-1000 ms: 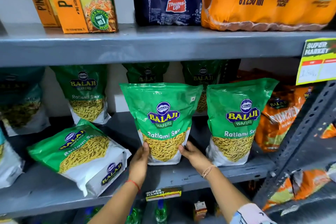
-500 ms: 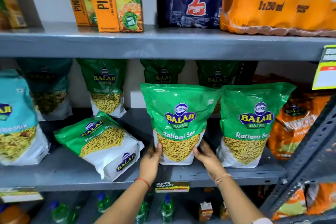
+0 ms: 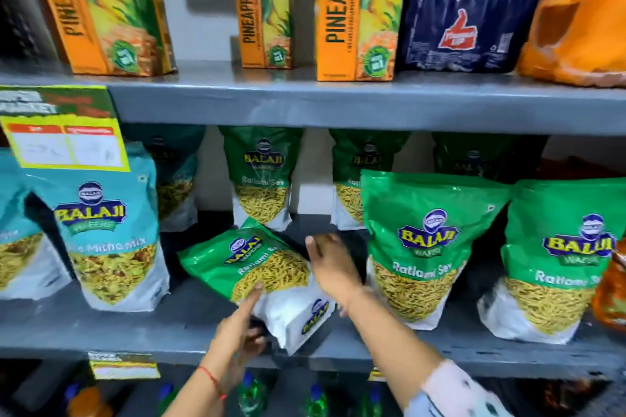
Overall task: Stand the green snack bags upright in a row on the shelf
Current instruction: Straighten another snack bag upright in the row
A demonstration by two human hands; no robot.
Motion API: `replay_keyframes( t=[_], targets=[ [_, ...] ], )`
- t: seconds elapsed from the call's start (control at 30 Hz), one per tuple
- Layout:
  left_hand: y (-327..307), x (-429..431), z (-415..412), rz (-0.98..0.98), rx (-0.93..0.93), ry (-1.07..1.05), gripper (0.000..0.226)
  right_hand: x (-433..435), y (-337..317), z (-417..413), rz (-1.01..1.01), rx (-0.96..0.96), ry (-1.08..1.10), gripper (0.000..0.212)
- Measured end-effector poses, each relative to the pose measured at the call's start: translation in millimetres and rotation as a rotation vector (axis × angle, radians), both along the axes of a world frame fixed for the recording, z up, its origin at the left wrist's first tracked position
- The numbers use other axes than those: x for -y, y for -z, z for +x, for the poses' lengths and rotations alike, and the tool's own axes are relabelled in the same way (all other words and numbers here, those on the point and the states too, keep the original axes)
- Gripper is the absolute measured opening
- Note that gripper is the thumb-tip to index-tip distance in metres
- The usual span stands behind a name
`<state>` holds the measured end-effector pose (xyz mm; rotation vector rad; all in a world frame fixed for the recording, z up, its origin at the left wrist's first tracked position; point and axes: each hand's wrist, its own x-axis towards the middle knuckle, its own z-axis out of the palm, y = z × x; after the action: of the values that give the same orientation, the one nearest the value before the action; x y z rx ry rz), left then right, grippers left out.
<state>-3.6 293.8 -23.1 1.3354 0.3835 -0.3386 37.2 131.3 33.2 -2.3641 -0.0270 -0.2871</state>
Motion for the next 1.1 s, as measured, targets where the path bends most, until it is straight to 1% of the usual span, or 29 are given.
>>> replay_keyframes(
  t=[0.03,0.07,0.13,0.2,0.27,0.3,0.33,0.37,0.43,0.53,0.57,0.6,0.63,0.67,0.7,0.73,0.77,0.8,0.83,0.87,0.9,0.93,0.97,1.0,1.07,1.1],
  targets=[
    [2,-1,7,-0.045,-0.067,0.069,0.066,-5,2,18,-0.067,-0.141,0.013,0.042],
    [4,0,13,-0.105,-0.109,0.103,0.067,-7,4,29,-0.132,-0.272,0.014,0.045],
    [3,6,18,-0.261,-0.166,0.15,0.064,-8,6,38,-0.143,-0.47,-0.034,0.048],
    [5,7,21,-0.264,-0.123,0.159,0.064,-7,8,40,-0.034,-0.569,-0.058,0.048],
    [13,7,20,-0.172,-0.038,0.151,0.044,-4,12,43,0.039,-0.61,-0.064,0.052],
    [17,6,19,-0.136,0.004,0.15,0.036,-4,16,43,0.049,-0.606,-0.057,0.054],
    [18,6,19,-0.108,0.046,0.155,0.037,-2,19,44,0.058,-0.584,-0.04,0.058],
    [19,5,21,-0.083,0.101,0.155,0.043,0,24,44,0.092,-0.558,-0.016,0.06],
    [18,4,29,0.006,0.221,0.142,0.059,2,33,42,0.2,-0.449,0.013,0.063],
    [9,-5,52,0.175,0.382,0.186,0.098,2,46,39,0.437,-0.255,0.027,0.071],
    [7,-8,63,0.261,0.413,0.21,0.102,1,49,39,0.492,-0.22,0.034,0.067],
    [3,-10,72,0.348,0.419,0.228,0.094,0,55,40,0.528,-0.191,0.037,0.062],
    [1,-12,82,0.412,0.424,0.239,0.08,1,66,43,0.559,-0.172,0.046,0.061],
    [1,-14,89,0.44,0.423,0.235,0.069,2,76,42,0.585,-0.178,0.061,0.061],
    [4,-16,96,0.441,0.436,0.238,0.067,4,80,39,0.614,-0.172,0.041,0.058],
    [2,-18,104,0.453,0.441,0.261,0.068,4,79,40,0.634,-0.174,0.013,0.047],
    [17,-8,114,0.472,0.435,0.318,0.072,13,90,37,0.665,-0.176,0.009,0.038],
    [18,-8,117,0.518,0.44,0.351,0.079,16,91,37,0.682,-0.173,-0.001,0.038],
    [17,-10,115,0.526,0.439,0.382,0.087,17,95,34,0.689,-0.189,-0.013,0.044],
    [18,-13,112,0.49,0.417,0.391,0.095,17,100,30,0.681,-0.194,-0.037,0.052],
    [18,-14,113,0.447,0.415,0.402,0.102,16,100,31,0.665,-0.218,-0.066,0.067],
    [20,-21,102,0.431,0.384,0.442,0.106,11,102,17,0.618,-0.26,-0.068,0.083],
    [22,-23,101,0.42,0.364,0.476,0.105,11,103,15,0.596,-0.284,-0.089,0.092],
    [25,-25,100,0.426,0.346,0.488,0.099,10,105,15,0.553,-0.282,-0.111,0.091],
    [26,-25,104,0.414,0.349,0.479,0.087,11,107,17,0.474,-0.252,-0.145,0.08],
    [26,-25,107,0.408,0.353,0.465,0.089,12,106,20,0.472,-0.246,-0.156,0.079]
  ],
)
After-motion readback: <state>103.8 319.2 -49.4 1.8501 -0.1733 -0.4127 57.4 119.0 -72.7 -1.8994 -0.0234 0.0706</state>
